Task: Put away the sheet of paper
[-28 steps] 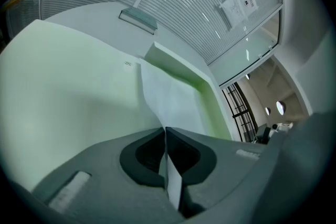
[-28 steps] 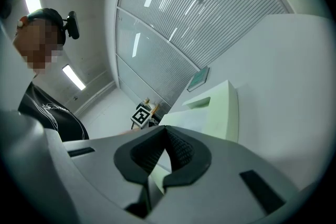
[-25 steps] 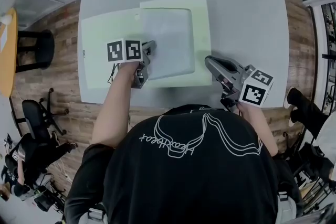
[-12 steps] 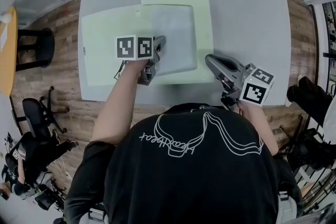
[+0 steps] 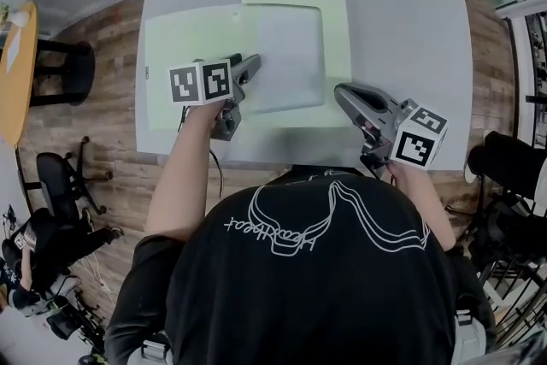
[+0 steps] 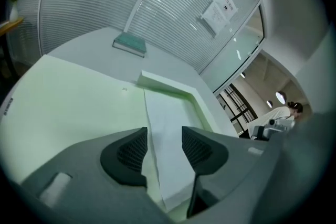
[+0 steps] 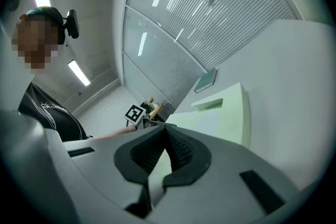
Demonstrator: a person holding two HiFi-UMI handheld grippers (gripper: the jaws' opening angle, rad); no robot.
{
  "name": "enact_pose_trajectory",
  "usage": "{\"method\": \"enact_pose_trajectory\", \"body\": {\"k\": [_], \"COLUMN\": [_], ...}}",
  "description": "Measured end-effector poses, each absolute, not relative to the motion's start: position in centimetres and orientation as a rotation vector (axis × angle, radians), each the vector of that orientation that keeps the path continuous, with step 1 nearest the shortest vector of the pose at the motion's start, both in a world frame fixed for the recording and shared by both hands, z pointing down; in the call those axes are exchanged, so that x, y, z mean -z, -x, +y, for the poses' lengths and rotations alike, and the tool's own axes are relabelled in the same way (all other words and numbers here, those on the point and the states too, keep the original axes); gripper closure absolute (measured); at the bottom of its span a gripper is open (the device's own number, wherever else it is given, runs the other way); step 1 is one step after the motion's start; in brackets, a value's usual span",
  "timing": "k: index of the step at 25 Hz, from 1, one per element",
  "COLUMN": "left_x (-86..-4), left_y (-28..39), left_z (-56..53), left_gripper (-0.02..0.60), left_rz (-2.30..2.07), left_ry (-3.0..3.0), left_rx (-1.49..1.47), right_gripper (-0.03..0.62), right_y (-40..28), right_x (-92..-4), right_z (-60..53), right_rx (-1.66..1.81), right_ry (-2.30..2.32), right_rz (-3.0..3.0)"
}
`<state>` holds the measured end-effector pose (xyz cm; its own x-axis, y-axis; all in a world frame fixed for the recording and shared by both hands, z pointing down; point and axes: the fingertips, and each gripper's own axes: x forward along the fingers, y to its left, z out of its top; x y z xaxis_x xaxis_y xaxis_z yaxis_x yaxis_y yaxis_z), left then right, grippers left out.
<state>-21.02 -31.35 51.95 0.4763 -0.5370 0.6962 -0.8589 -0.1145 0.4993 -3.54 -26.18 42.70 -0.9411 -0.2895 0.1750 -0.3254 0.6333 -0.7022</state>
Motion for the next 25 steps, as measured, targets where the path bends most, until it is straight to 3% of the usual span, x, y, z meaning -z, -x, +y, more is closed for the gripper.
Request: {"method": "enact_pose_trajectory", "body": {"k": [5,9,17,25], "left_x": [-46.9,-42.9,-36.6,-34.2], "left_y": [20.1,18.7,14.2,10.8], "left_z": [-28.7,-26.7,-20.2,-12.6], "left_gripper": [0.379,0.45,0.527,0.562], "left_rz": [-1.202,-1.185,-1.072,-1.046], "left_ry": [-1.904,-2.017,-2.252,-2.366], "left_rx": [-0.327,-0.224,-0.122,-0.089], "right_gripper": [0.586,0.586,0.586,0.586], "right_y": [3.5,4.2,3.9,2.7], "right_x": [-41.0,-39.7,-36.9,-35.0], "right_z": [-24.8,-23.9,-20.0,-13.2], "right_rx": [-1.185,-1.14,-1.053,-1.027], "right_ry": [-0.501,-0.442,-0.376,-0.326], "right_rz": [-2.839,-2.878,-2.951,-3.02]}}
